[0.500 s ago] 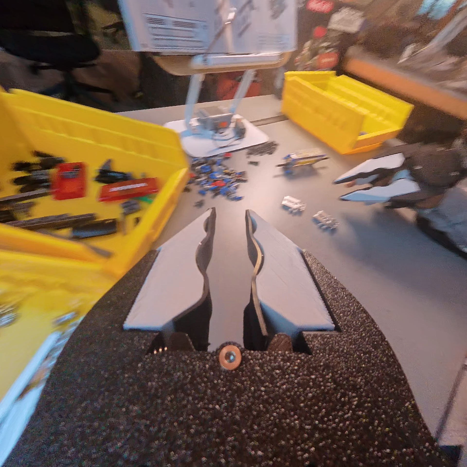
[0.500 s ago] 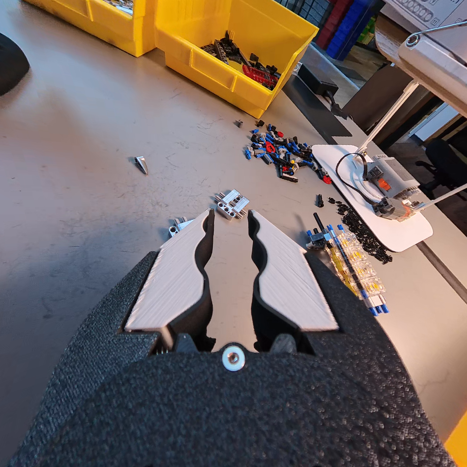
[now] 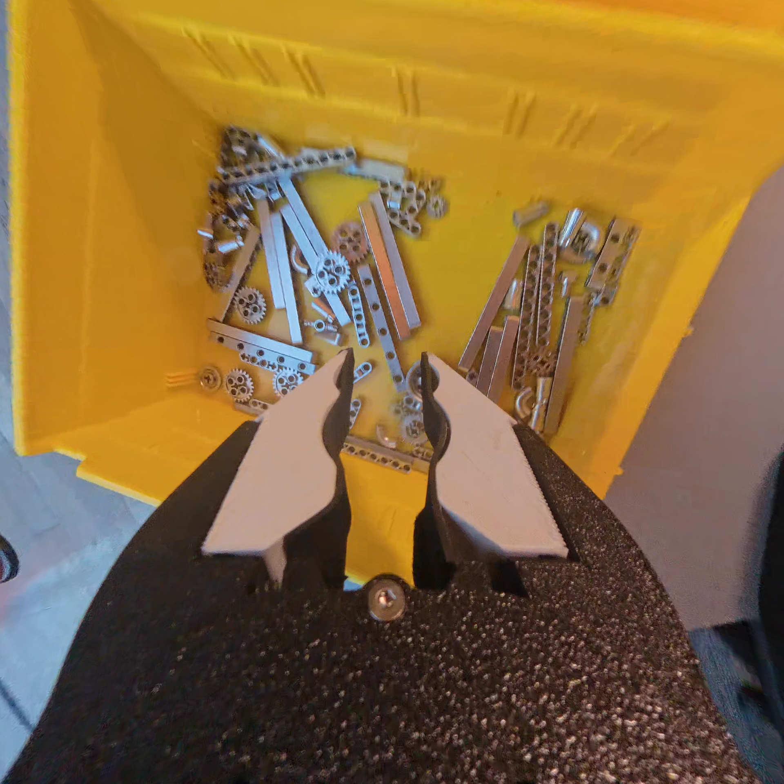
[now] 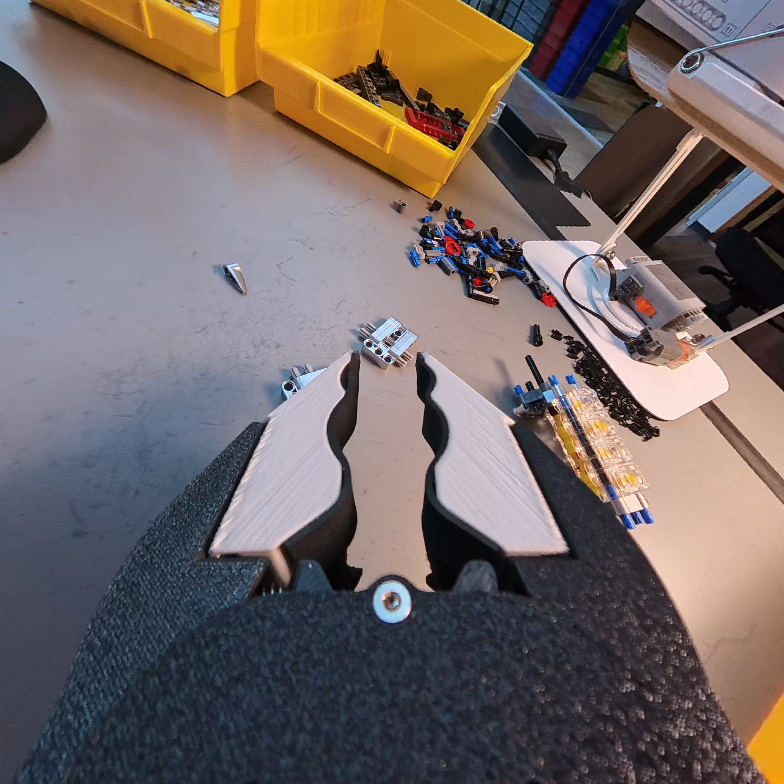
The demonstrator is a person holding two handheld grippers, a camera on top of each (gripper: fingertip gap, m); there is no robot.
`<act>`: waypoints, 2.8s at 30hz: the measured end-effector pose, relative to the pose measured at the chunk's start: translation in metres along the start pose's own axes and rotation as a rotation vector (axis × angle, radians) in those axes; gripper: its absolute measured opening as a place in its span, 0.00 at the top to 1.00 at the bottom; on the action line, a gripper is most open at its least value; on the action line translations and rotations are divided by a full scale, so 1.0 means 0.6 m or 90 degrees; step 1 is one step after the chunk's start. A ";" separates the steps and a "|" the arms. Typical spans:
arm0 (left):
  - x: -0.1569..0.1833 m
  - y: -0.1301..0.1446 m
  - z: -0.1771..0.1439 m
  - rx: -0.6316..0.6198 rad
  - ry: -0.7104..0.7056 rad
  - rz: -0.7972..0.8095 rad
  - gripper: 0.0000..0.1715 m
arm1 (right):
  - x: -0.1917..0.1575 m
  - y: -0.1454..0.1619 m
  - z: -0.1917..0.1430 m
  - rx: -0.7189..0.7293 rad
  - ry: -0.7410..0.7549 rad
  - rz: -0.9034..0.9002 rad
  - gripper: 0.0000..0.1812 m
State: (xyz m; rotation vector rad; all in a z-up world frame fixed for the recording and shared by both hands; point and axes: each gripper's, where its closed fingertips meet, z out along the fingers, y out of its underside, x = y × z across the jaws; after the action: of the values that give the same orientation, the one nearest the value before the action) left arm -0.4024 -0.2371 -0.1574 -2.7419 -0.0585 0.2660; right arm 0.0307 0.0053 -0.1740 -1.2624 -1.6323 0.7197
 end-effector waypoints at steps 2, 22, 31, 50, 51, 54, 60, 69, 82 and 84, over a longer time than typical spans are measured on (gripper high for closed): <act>0.007 0.032 0.026 -0.089 0.047 0.034 0.83 | 0.002 0.000 0.000 0.001 0.001 0.004 0.86; 0.000 0.009 0.065 -0.183 0.102 0.122 0.90 | 0.012 0.006 0.007 -0.011 0.009 0.032 0.86; 0.099 0.095 0.044 -0.311 0.181 0.242 0.78 | 0.010 0.006 0.007 -0.015 0.002 0.027 0.85; 0.074 0.014 0.043 -0.131 0.139 0.240 0.88 | 0.040 -0.007 0.000 0.025 -0.011 0.119 0.85; 0.096 0.008 0.041 -0.113 0.174 0.234 0.88 | 0.041 -0.007 -0.001 0.024 -0.011 0.120 0.85; 0.135 0.001 0.048 -0.089 0.210 0.254 0.85 | 0.038 -0.011 0.000 0.024 -0.019 0.125 0.85; 0.155 -0.004 0.088 -0.090 0.196 0.308 0.78 | 0.022 -0.032 0.012 0.020 -0.044 0.118 0.85; 0.097 -0.021 0.109 -0.058 0.109 0.303 0.88 | 0.017 -0.043 0.021 -0.008 -0.066 0.110 0.85; 0.127 0.048 0.050 -0.113 0.242 0.343 0.86 | 0.011 -0.031 0.032 -0.032 -0.069 0.122 0.85; 0.138 0.063 0.054 -0.134 0.259 0.355 0.83 | 0.007 -0.031 0.035 -0.030 -0.073 0.122 0.85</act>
State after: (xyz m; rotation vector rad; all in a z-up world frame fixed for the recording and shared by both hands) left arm -0.3273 -0.2539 -0.2159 -2.9047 0.8337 -0.1680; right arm 0.0036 0.0056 -0.1651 -1.4482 -1.6422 0.8903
